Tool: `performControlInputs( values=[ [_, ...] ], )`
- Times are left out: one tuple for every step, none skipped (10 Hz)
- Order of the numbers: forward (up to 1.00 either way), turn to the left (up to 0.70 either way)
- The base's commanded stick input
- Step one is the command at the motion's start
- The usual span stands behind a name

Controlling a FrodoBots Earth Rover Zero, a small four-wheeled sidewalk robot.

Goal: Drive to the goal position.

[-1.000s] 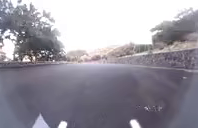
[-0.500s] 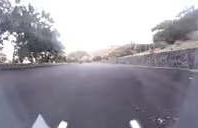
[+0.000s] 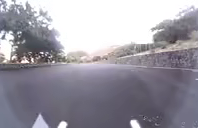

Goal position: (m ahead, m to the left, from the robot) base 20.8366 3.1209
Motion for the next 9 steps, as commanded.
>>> performControlInputs(
  values=[
    [0.70, -0.35],
    [0.70, -0.35],
    [0.70, -0.35],
    [0.70, -0.35],
    [0.70, -0.35],
    [0.70, -0.35],
    [0.70, -0.35],
    [0.70, -0.35],
    [0.70, -0.35]
  ],
)
